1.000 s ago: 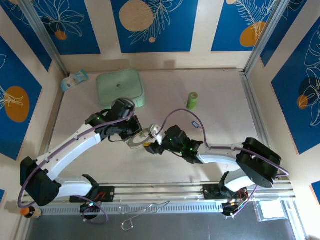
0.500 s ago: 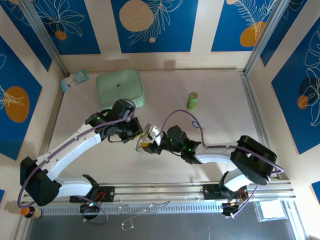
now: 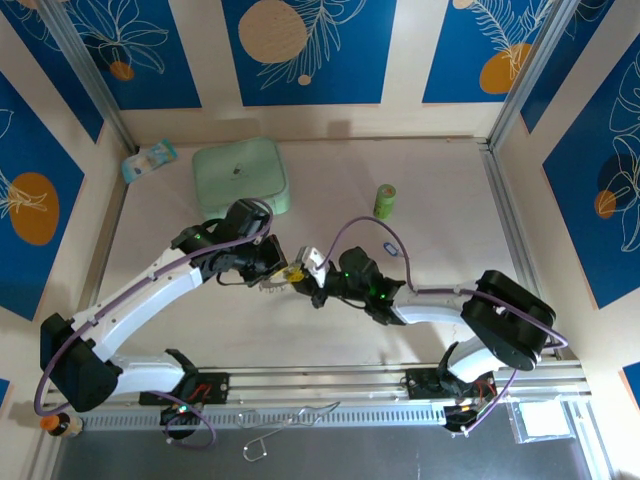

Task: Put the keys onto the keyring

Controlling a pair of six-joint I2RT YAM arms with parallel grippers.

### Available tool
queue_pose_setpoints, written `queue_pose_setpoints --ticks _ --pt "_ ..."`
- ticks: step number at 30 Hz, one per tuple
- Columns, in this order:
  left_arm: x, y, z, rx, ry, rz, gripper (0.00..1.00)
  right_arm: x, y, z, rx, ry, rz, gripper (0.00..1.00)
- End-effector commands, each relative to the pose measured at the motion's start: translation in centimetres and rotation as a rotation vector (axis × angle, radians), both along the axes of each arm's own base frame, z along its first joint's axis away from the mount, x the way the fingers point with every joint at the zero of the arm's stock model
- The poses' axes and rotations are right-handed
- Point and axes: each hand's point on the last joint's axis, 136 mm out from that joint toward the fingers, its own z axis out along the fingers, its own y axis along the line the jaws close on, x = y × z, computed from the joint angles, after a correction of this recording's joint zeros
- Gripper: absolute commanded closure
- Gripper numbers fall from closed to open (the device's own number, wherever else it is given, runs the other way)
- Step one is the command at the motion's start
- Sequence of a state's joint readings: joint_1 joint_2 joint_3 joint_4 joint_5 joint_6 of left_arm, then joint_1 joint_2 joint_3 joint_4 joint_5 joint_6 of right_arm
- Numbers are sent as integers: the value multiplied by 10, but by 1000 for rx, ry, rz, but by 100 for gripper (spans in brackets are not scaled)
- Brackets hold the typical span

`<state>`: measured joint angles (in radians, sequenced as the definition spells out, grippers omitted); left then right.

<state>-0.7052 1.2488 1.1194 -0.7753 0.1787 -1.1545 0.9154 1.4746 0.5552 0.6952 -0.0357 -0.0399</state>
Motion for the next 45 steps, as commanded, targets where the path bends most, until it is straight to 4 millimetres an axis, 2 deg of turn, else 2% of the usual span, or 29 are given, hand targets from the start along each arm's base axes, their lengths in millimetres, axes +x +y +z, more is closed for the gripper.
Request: queue_pose_setpoints --ticks 1,4,8,9,11,12,15,18,21,24,28,37,45 --pt "0 2 12 -3 -9 34 100 -4 -11 -18 -26 83 -5 98" --pt "1 3 12 -3 -2 52 100 -4 -11 -27 -41 113 -4 99" --pt "-1 3 9 -9 21 74 100 -2 -9 -27 -40 114 -5 98" --pt "-1 3 7 -11 29 79 100 -1 -9 -26 -39 112 -8 95" --pt "-3 3 4 -19 47 94 100 0 -9 -21 -31 107 -14 72" --pt "-3 2 3 -25 58 108 100 -1 -9 -18 -27 101 -13 63" --pt "-4 -1 1 -59 93 150 100 -9 -18 -13 -27 58 -7 55" --pt "-6 -4 1 -85 144 188 100 -24 -27 -4 -29 -30 25 55" --pt "-12 -3 -3 -75 220 225 100 -31 -28 10 -35 -153 21 56" --pt "-17 -6 -5 -69 269 225 100 -27 -26 26 -33 -229 -15 56" --pt "-16 -8 -2 -87 275 233 100 -16 -20 36 -29 -245 -70 55" --pt "-20 -9 -3 -99 295 233 100 -13 -2 37 -8 -251 -70 58" --pt "-22 -11 -4 -114 303 239 100 -10 1 34 -13 -255 -76 76"
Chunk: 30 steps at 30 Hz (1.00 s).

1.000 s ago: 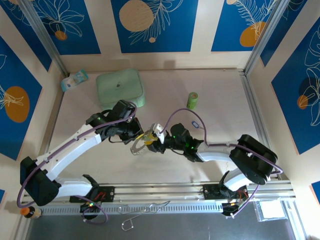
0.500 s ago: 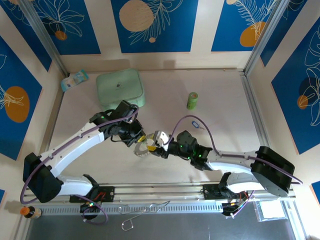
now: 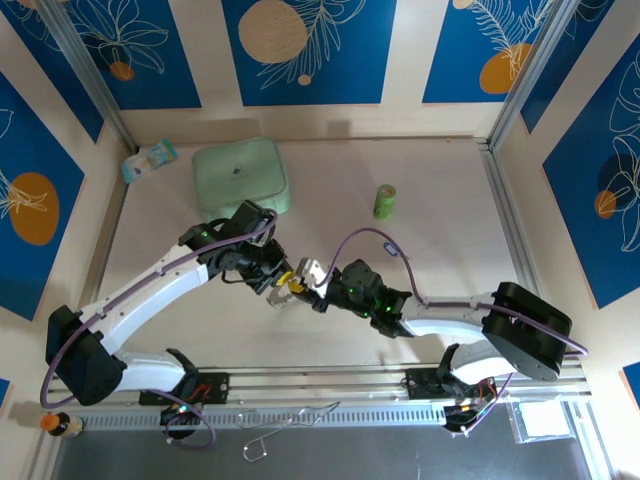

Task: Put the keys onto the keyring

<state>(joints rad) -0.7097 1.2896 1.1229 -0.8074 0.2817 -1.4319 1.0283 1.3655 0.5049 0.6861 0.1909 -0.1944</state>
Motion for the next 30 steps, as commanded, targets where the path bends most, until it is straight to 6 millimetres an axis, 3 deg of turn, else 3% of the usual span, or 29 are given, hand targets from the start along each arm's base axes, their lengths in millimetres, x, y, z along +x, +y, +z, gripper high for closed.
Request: queue_pose_setpoints --ticks 1,10,11,14,17,20,23,25,30 --pt "-6 0 7 -27 47 70 100 5 8 17 40 -41 -8 79" --pt "-5 2 6 -15 17 63 100 8 8 17 28 -42 -18 98" --pt "-3 3 6 -16 -6 65 95 7 7 17 27 -36 -13 100" --pt "13 17 15 12 -168 74 68 6 4 16 25 -15 -3 100" --pt "40 43 43 121 -481 33 54 1 -1 17 16 18 39 100" --pt "62 55 83 259 -854 -127 49 -5 -7 18 -13 60 98 100" --pt "65 49 106 368 -1176 -359 47 -15 -17 22 -36 129 200 100" --pt "56 38 110 400 -1359 -541 50 -19 -26 28 -56 171 250 100" --pt "7 3 83 364 -1697 -1103 56 -31 -46 49 -101 214 361 100"
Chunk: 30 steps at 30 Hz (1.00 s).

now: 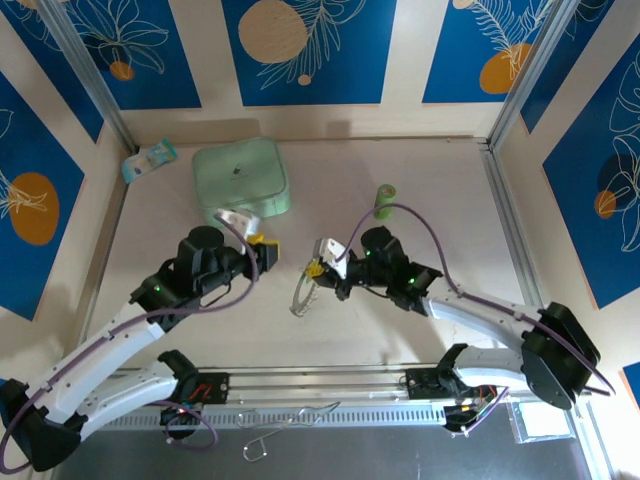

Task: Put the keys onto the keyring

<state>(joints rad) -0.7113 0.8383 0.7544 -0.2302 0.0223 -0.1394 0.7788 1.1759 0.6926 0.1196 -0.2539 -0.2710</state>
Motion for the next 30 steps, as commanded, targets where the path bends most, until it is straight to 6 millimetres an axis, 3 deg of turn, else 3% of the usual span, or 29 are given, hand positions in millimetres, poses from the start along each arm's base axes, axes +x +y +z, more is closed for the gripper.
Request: queue_pose_setpoints --ticks 1,11,23,30 --pt "-35 -33 1 199 -379 -452 56 -32 -8 15 -28 50 178 100" --pt "-61 -64 -19 158 -405 -745 59 -33 -17 25 -176 -17 200 100" --pt "-63 -71 -24 148 -355 -783 70 -24 -4 29 -249 -91 188 100" --pt "-57 -73 -28 173 -331 -765 87 -27 3 32 -262 -116 211 100"
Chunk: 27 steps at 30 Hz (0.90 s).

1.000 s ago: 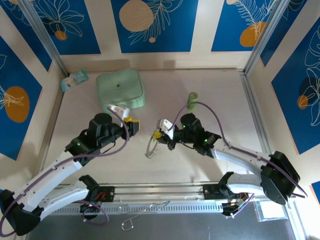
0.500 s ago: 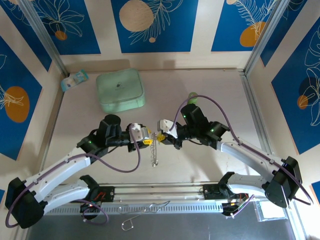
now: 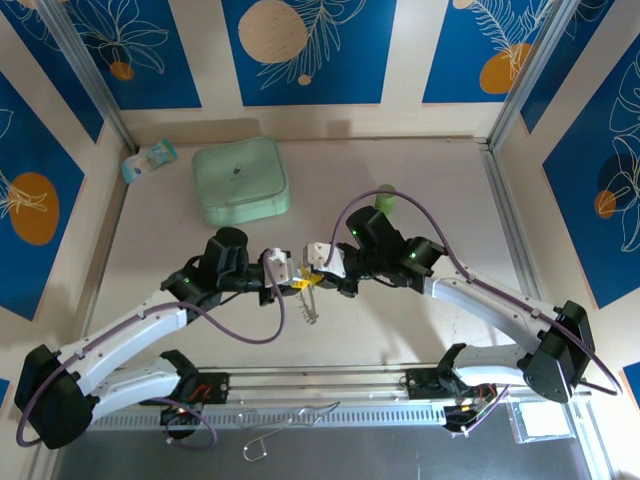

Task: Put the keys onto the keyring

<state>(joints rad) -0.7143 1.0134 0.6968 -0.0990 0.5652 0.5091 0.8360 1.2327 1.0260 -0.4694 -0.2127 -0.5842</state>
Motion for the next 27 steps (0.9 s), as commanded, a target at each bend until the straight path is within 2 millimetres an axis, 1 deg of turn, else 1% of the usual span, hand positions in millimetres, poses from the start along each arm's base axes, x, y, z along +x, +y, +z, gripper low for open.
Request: queue_pose_setpoints --ticks 1,3,4,5,7,8,9,11,15,18,23,27 --pt "0 -5 11 -5 -24 -18 91 -4 8 17 33 -38 44 100" --pt "0 -4 12 -4 -26 -16 99 -5 8 17 35 -40 47 100" --pt "0 -4 13 -10 -27 -16 100 -3 6 17 39 -40 35 100" --pt "0 -4 15 -18 -29 -15 100 -2 4 18 56 -29 21 91" --pt "1 -3 18 -40 -36 3 100 0 -4 22 122 28 -9 70" --pt "1 -3 19 -59 -35 12 100 0 -10 25 166 67 -23 63" --pt "1 -4 21 -82 -32 20 100 1 -15 26 196 93 -35 61" --pt "2 -5 27 -152 -16 40 100 -2 -21 22 240 147 -60 60" --pt "3 -6 30 -236 -11 59 100 -7 -24 12 273 212 -88 60" --pt "3 -4 26 -239 -22 66 100 -8 -21 10 293 239 -89 60" --pt "-4 -4 20 -233 -46 28 100 0 -16 3 276 219 -105 61" --pt "-6 -4 20 -237 -58 17 100 -2 -11 3 266 219 -77 66"
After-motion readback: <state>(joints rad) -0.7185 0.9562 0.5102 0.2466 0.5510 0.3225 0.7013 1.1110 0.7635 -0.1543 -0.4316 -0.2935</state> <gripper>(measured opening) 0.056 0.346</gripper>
